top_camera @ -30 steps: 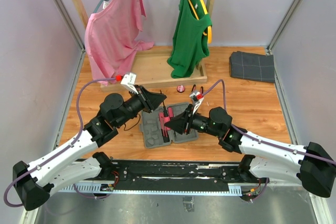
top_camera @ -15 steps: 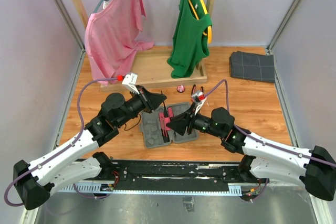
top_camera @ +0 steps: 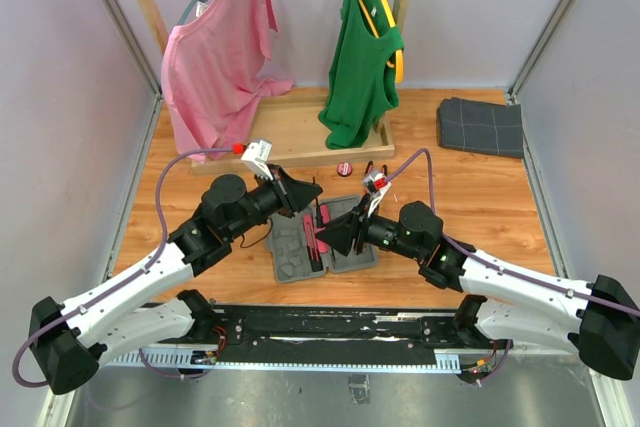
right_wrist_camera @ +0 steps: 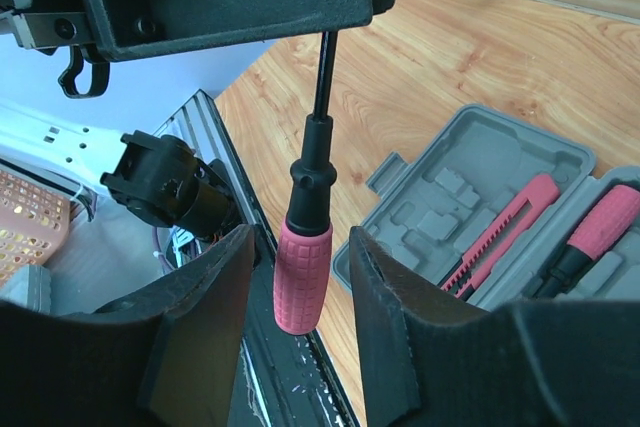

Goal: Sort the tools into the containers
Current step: Pick up the screwdriver from the center of the board, then place the screwdriver in the storage box.

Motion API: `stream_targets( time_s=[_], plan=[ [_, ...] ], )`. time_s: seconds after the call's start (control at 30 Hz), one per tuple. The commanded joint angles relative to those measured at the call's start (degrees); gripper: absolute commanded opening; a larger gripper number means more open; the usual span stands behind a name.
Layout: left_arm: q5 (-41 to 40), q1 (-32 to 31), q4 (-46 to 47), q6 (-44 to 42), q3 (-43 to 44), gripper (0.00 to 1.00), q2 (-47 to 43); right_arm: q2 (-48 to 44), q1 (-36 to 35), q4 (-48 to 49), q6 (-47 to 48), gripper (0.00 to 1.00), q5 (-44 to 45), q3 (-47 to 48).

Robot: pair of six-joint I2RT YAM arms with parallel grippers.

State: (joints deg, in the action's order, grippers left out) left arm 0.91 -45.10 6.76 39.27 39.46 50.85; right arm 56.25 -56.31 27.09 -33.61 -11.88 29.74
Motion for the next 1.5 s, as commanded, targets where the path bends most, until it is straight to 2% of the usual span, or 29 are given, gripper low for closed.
stream_targets(
  time_s=[0.0,0.23,0.73,0.77,0.87,0.97,1.2,1.37,1.47],
  plan=[
    [1.4,0.2,1.3,0.0,1.0,0.00,0.3,0.7,-1.7,0.6,0.4,0.44,-0.7,2.3],
    [0.8,0.2,1.3,-0.3,1.1,0.00,0.0,0.8,-1.7,-1.0,0.3,0.40,-0.5,2.0],
    [0.5,0.2,1.3,-0.4,0.9,0.01,-0.4,1.5,-1.8,-2.4,-0.4,0.16,0.0,2.0],
    [0.5,0.2,1.3,-0.5,0.9,0.04,-0.4,1.3,-1.7,-2.8,-0.4,0.15,0.4,2.1],
    [0.2,0.2,0.7,-0.6,0.9,0.34,-0.3,0.4,-1.7,-4.3,-0.7,0.14,2.1,2.1],
    [-1.0,0.2,-0.6,-1.0,1.0,0.51,-0.3,-0.6,-1.7,-8.1,-0.9,0.12,5.6,2.5],
    [-5.2,0.2,-4.3,-2.8,0.0,0.56,-1.0,-1.5,-1.7,-19.7,-1.2,0.09,15.4,3.7],
    [-14.3,0.6,-8.3,-6.2,-1.0,0.62,-0.1,0.3,-1.7,-27.0,-1.6,0.10,18.9,6.1],
    [-17.1,1.8,-9.3,-8.4,-2.1,0.63,0.9,2.0,-1.7,-29.9,-2.4,0.10,19.9,7.1]
  ],
)
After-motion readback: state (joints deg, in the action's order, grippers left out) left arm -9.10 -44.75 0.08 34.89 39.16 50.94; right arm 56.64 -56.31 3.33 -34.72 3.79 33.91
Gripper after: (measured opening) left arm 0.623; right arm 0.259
